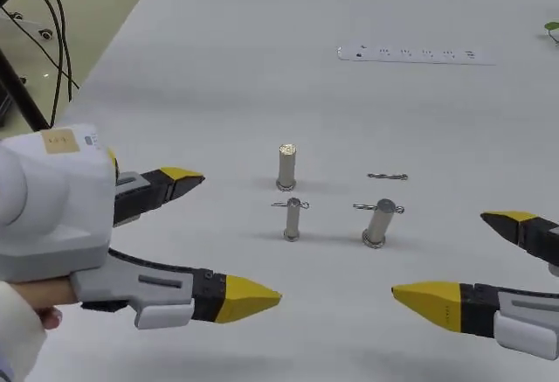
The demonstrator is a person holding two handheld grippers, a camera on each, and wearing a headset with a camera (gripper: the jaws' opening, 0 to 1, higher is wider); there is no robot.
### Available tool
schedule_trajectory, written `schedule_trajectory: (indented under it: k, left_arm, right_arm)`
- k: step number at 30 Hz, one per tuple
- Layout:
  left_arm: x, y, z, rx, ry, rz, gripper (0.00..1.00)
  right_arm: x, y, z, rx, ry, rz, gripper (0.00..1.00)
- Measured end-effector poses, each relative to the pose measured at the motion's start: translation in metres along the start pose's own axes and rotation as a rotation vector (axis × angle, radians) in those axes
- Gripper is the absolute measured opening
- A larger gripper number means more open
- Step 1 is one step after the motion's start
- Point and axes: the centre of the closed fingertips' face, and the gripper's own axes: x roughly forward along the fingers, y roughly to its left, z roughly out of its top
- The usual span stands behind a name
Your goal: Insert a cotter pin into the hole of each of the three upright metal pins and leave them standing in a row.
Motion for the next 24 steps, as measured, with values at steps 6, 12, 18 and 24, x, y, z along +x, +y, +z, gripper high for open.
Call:
schedule_trajectory:
  k: [6, 12, 18, 24]
  left_arm:
    - [0.001, 0.016, 0.009, -0.010, -0.015, 0.026, 0.93]
    - [0.007, 0.030, 0.021, -0.075, -0.038, 0.019, 0.89]
    - [0.022, 0.048, 0.034, -0.045, -0.033, 0.024, 0.88]
    - [0.040, 0.063, 0.041, -0.028, 0.010, -0.020, 0.82]
  right_arm:
    - [-0.002, -0.002, -0.002, 0.010, 0.001, -0.004, 0.97]
    - [-0.004, -0.003, -0.001, 0.006, 0.001, -0.002, 0.96]
    - [-0.004, -0.005, -0.001, 0.004, 0.001, -0.007, 0.96]
    - [-0.003, -0.003, -0.001, 0.001, 0.004, -0.002, 0.95]
